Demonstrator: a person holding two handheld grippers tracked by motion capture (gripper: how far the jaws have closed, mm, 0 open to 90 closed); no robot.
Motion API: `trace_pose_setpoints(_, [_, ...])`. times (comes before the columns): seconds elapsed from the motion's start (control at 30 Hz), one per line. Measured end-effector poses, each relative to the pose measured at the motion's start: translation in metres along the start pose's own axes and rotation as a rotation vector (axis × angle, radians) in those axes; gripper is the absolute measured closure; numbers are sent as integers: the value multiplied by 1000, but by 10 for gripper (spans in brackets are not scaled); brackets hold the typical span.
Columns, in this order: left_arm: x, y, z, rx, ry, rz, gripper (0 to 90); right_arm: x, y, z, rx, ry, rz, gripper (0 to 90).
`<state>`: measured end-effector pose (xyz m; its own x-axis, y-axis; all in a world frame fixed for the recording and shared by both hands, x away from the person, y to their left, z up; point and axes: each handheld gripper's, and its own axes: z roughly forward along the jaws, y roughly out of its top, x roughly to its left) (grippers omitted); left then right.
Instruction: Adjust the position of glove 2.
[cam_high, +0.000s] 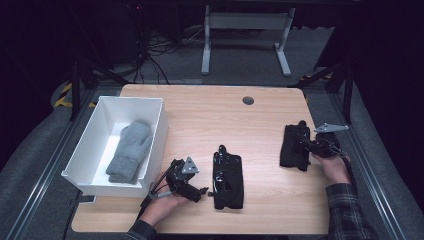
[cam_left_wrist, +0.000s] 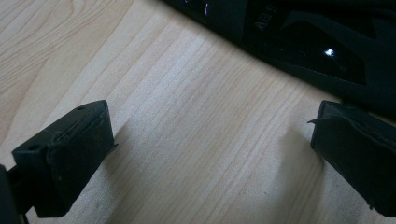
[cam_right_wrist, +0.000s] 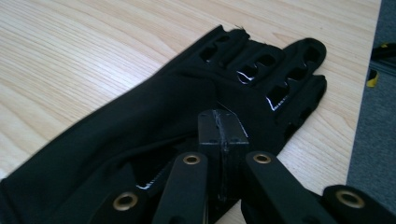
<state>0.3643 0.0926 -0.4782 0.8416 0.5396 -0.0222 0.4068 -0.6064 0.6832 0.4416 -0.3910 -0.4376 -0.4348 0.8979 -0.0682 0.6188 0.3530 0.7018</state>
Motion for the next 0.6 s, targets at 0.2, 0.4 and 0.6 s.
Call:
trace_pose_setpoints(0.2, [0,0,0,0,0,0,0,-4,-3,11,35,-7,1,900])
trace_pose_setpoints(0.4, [0,0,0,0,2,0,0,0,-3,12,40,1,-13,900])
trace_pose_setpoints(0.6, [0,0,0,0,4,-2,0,16,-1,12,53,30,-71,900])
